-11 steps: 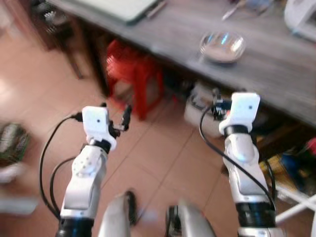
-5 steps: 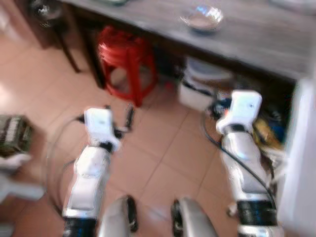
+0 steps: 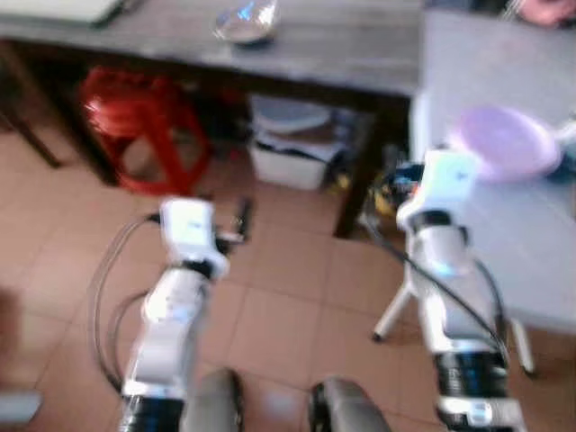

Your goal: Setting the table

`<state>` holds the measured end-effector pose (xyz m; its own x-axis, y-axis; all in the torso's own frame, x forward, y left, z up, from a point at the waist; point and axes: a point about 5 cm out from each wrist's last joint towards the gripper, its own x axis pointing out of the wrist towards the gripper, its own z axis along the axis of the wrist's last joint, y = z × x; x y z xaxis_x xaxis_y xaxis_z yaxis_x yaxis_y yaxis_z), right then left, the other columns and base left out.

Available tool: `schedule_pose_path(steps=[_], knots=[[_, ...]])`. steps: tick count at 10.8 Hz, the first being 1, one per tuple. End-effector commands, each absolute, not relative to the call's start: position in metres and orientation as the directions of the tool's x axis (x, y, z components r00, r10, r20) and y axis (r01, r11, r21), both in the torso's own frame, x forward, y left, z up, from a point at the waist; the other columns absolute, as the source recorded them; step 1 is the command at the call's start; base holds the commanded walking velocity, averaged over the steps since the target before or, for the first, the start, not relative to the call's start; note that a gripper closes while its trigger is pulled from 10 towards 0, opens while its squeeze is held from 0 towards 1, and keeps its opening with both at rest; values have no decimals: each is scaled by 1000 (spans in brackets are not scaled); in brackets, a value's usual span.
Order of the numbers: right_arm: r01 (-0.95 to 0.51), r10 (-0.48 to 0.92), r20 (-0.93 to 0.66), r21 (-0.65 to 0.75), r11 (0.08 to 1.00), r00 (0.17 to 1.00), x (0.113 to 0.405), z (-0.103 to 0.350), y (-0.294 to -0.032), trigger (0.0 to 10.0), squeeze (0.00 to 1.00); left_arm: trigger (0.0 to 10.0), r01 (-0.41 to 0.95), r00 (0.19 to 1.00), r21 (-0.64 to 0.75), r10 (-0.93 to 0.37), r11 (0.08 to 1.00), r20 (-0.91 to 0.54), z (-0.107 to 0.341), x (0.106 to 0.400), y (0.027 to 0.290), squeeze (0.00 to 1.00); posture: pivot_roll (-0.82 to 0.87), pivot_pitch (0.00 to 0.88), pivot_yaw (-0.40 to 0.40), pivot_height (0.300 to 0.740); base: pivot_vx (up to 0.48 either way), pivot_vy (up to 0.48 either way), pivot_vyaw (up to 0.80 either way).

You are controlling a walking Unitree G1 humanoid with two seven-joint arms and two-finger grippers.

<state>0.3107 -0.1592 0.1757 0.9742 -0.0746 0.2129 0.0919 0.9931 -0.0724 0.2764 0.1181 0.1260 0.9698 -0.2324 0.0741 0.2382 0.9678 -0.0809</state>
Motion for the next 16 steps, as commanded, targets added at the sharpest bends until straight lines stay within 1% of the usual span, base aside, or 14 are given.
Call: schedule_pose_path(steps=[1,3,5,6,13,14,16], knots=[[85,-68,212,-73,994,975,310,175,-158,10000,0,10000,250,966,-79,-243,965,88,129,276,121,0,-93,207,-6,740,0,0,-800],[79,-61,213,-77,994,975,308,175,-156,10000,0,10000,296,953,-104,-286,950,97,130,274,118,0,-96,210,-5,740,0,0,-800],[82,-63,211,-81,993,976,307,173,-158,10000,0,10000,301,951,-101,-291,948,100,130,273,118,0,-98,210,-6,740,0,0,-800],[81,-62,217,-82,993,974,307,175,-158,10000,0,10000,299,952,-102,-288,949,107,131,274,119,0,-98,209,-7,740,0,0,-413],[63,-37,248,-96,993,968,310,182,-153,10000,0,10000,297,952,-108,-285,949,114,133,275,120,0,-93,201,-8,740,0,-446,0],[62,-36,250,-97,993,968,310,182,-153,10000,0,10000,295,952,-107,-283,949,114,133,275,120,0,-93,201,-8,740,0,-244,0],[58,-32,252,-99,993,967,310,182,-153,10000,0,10000,269,959,-96,-257,958,121,134,275,123,0,-88,200,-10,740,0,0,0]])
